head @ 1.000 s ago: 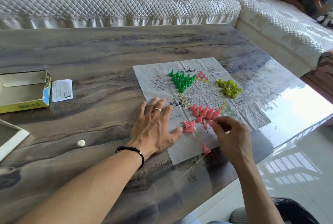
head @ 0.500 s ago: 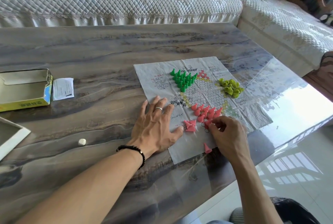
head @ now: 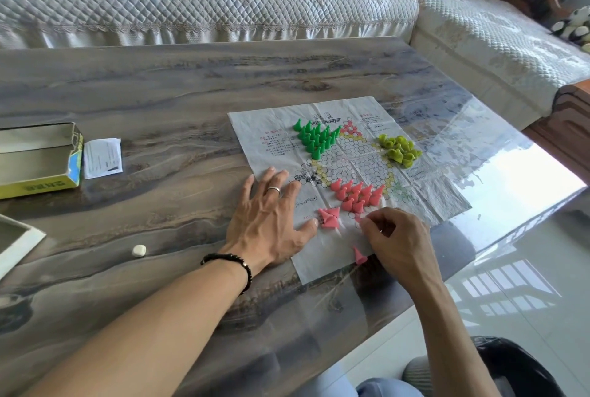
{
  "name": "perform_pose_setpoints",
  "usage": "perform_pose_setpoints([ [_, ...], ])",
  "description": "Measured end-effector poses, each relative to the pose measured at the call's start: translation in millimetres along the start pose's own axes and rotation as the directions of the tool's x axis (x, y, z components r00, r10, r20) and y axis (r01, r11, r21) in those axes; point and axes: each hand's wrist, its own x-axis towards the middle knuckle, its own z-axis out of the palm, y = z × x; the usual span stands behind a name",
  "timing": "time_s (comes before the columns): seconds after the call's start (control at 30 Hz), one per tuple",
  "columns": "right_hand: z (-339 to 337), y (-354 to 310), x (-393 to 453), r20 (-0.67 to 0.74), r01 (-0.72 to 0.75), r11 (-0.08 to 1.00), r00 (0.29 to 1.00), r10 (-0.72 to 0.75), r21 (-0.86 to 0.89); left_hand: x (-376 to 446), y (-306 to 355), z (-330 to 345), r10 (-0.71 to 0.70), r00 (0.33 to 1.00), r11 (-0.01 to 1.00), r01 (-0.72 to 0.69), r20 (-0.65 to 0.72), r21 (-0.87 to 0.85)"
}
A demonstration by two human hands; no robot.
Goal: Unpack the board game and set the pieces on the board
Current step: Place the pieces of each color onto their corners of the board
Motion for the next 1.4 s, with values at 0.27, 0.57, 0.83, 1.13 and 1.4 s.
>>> perform_pose_setpoints([
  [0.27,-12.7,0.0,-27.3,0.161,0.035,0.999,0.986,-0.035,0.001,0.9,0.9,0.9,-0.009,1.000,1.000,0.009,0.000,0.004],
  [0.57,-17.3,-7.0,-25.9,0.255,0.056,0.998,0.965,-0.055,0.001,0.7,0.6,0.1,-0.003,1.000,1.000,0.003,0.009,0.011],
  [0.83,-16.3,1.1,-19.5,0.169,0.057,0.996,0.985,-0.044,-0.070,1.0,0.1,0.2,0.007,1.000,1.000,-0.007,0.012,0.013],
  [1.13,-24.4,6.4,-25.6,0.283,0.062,0.997,0.958,-0.048,-0.041,0.4,0.0,0.3,0.008,1.000,1.000,-0.008,0.016,0.011],
  [1.4,-21.9,4.4,-18.9,0.161,0.011,0.996,0.987,-0.025,0.083,0.8,-0.3,-0.6,0.011,1.000,1.000,-0.011,0.021,0.023],
])
